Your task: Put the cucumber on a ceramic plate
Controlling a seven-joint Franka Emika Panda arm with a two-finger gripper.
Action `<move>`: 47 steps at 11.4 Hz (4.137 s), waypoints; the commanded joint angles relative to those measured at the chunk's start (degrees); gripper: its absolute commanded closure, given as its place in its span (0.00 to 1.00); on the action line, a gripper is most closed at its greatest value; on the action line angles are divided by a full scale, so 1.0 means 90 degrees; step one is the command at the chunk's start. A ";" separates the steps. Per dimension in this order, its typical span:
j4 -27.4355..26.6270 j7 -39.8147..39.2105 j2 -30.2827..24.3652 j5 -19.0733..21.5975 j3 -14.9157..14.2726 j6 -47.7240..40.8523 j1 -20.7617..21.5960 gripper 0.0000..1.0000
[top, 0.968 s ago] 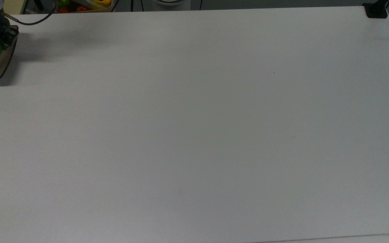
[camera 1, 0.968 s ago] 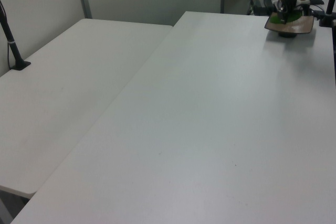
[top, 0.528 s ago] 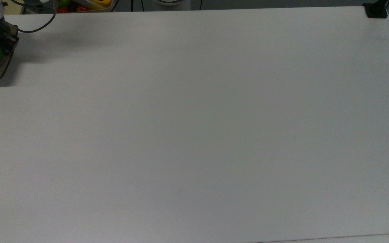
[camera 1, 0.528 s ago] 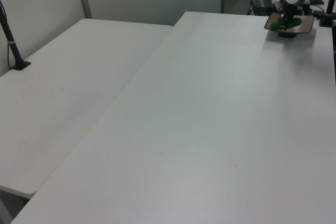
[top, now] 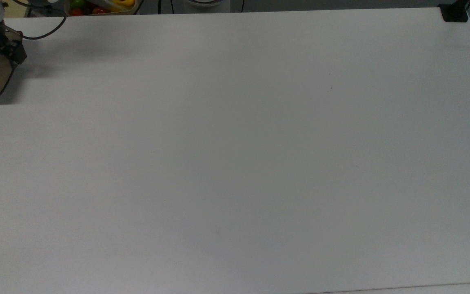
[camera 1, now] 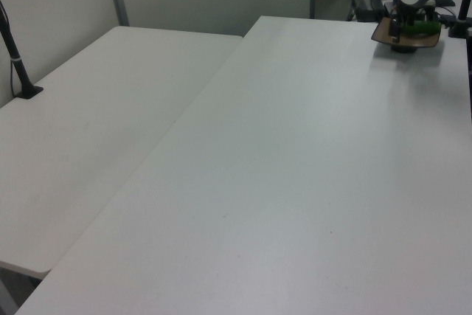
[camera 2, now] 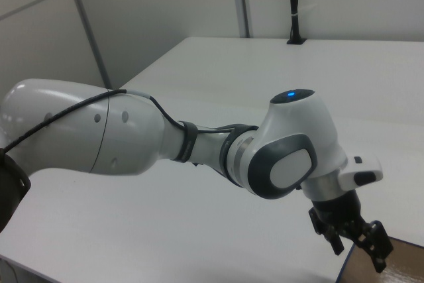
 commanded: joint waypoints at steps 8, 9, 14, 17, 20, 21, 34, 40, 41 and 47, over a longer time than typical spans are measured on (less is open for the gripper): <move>0.0124 0.0659 -0.1054 0.1540 0.0046 -0.0929 0.0570 0.00; 0.0124 0.0688 -0.1298 0.2016 0.0046 -0.1291 0.0765 0.00; 0.0318 0.0950 -0.1993 0.2636 0.0056 -0.3001 0.1761 0.00; 0.0456 0.1849 -0.1984 0.2646 0.0640 -0.3159 0.2202 0.00; 0.0495 0.2172 -0.2003 0.2549 0.0964 -0.3354 0.2504 0.00; 0.0495 0.2183 -0.2042 0.2481 0.1129 -0.3452 0.2583 0.00; 0.0417 0.1822 -0.2131 0.1738 0.2000 -0.3599 0.2974 0.00; 0.0300 0.1392 -0.2111 0.1748 0.1302 -0.3599 0.3857 0.00; 0.0319 0.1343 -0.2111 0.1748 0.1103 -0.3580 0.3979 0.00; 0.0339 0.1333 -0.2092 0.1796 0.0808 -0.3599 0.4165 0.00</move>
